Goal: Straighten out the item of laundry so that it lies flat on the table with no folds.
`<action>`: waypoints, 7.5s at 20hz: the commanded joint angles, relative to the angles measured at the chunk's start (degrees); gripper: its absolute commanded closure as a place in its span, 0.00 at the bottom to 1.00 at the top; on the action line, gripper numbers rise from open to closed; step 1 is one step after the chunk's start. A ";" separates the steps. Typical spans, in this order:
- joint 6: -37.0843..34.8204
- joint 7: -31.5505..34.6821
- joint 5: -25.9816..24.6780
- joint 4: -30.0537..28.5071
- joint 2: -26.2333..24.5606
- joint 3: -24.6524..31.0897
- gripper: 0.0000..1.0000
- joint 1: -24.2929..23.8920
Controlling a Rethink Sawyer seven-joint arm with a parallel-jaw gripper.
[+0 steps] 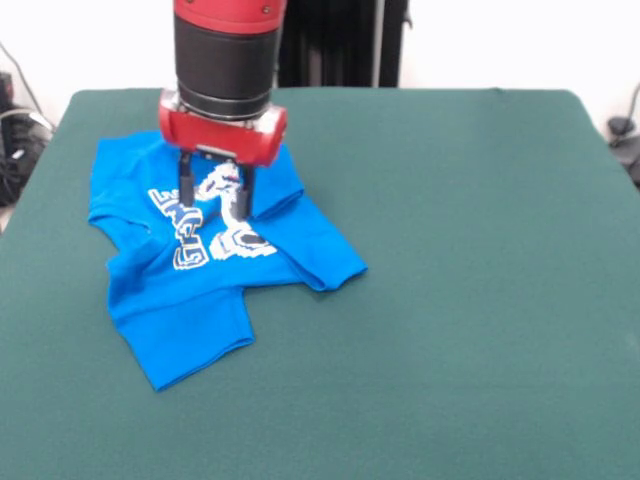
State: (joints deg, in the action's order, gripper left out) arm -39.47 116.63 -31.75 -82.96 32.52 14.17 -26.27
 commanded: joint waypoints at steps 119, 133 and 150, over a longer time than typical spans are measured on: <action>19.07 12.54 18.57 -19.58 -6.05 -9.55 0.00 17.92; 17.39 11.36 22.99 -22.83 -1.78 -10.67 0.00 19.92; 1.44 -8.99 16.33 -16.65 7.70 -7.20 0.00 2.28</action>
State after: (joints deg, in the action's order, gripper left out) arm -29.21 116.67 -12.69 -101.52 38.83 2.03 -23.01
